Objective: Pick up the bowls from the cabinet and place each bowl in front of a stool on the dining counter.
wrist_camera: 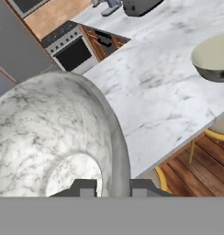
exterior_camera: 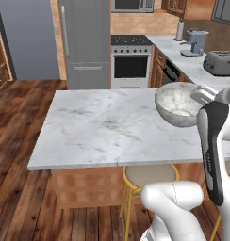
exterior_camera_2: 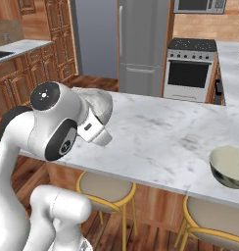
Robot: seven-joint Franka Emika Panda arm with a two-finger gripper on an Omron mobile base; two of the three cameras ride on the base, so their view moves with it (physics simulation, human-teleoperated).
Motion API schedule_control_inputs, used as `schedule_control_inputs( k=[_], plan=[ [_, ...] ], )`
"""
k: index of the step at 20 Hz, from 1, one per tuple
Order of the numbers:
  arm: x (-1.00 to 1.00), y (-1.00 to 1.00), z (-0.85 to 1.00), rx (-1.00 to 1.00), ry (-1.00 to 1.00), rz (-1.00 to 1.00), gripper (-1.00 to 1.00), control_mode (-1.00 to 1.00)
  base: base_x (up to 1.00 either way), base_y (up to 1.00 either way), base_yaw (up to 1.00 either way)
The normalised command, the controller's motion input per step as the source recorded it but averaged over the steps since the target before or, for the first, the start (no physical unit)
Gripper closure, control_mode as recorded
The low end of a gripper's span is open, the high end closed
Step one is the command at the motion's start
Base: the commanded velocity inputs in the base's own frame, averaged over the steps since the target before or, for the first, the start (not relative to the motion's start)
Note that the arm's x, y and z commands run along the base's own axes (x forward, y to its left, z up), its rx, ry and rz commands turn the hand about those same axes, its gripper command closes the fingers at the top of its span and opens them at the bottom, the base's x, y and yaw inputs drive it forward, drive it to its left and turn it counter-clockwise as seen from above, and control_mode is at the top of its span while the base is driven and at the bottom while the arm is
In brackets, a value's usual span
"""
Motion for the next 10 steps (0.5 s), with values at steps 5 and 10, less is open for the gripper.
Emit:
schedule_control_inputs(
  k=[5, 10],
  plan=[
    [0.21, -0.16, -0.37, 0.0, 0.11, 0.0, 1.0, -1.0, 0.0, 0.0, 0.0],
    [0.35, -0.15, -0.34, 0.0, 0.09, 0.01, 1.0, -1.0, 0.0, 0.0, 0.0]
  ],
)
